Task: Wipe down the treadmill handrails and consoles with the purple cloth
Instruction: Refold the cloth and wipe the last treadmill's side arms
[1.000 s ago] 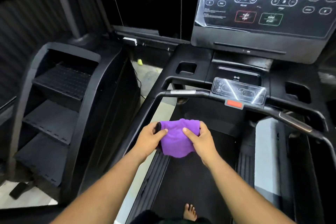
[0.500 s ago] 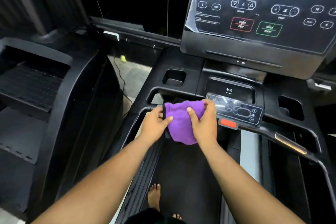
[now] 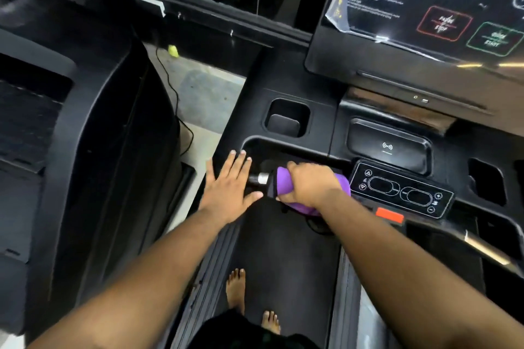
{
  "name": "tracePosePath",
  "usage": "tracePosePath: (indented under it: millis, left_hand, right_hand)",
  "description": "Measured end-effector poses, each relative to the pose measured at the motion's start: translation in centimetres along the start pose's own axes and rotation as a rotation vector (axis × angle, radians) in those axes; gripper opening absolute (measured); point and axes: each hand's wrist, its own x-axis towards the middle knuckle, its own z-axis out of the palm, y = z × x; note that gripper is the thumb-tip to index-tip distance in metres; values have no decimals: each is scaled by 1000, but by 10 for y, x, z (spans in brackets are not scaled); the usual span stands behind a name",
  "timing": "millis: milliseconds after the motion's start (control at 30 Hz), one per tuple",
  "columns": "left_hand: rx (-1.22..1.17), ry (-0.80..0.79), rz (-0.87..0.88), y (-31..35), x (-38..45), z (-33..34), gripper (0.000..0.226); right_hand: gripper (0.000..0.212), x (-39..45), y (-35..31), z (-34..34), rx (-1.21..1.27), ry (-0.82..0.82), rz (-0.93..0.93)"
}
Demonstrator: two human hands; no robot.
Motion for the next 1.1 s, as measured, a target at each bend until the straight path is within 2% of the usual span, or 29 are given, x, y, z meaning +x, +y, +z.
tracePosePath:
  millis: [67,133,200,267,333,400,533,600,767,800,967,1033,1100]
  left_hand:
    - [12,-86,34,-7,-2,-1,101]
    - [18,-96,56,-7,-1,-1,112]
    - [11,-77,44,-8,2,2,119]
    - [-4,-92,38,-10,4,1,123]
    - [-28,-93,37,-12,6,3,125]
    - [-44,-91,31,-12,6,3,129]
    - [-67,-60,46,-12,4,3,133]
    - [-68,-67,48,-13,4,4,136]
    - [-93,-55,55,-15,4,7,148]
    - [-95,-55,52,-15,4,7,146]
    - [-110,-5,50,-15,5,12,129]
    - [-106,-7,46,-16,5,12,131]
    - [-80,-41,53,-16,5,9,136]
  right_hand:
    - [72,-8,-4,9,-82,68,4]
    - [79,-32,-16,37,-217,180,63]
    - [81,-38,-29,43,-245,236,106]
    - [75,-17,-34,25,-179,142,39]
    - [66,9,-32,-3,-55,-28,-61]
    - [60,20,-32,-11,26,-119,-51]
    - [71,-11,-59,29,-189,187,21]
    - [71,-15,-76,39,-230,258,55]
    - [56,39,-75,-11,15,-73,-136]
    - [57,42,-75,-12,40,-78,-145]
    - [85,-12,-73,40,-261,278,-134]
    - [85,-10,-64,37,-271,206,-128]
    - [75,14,-53,8,-90,21,-112]
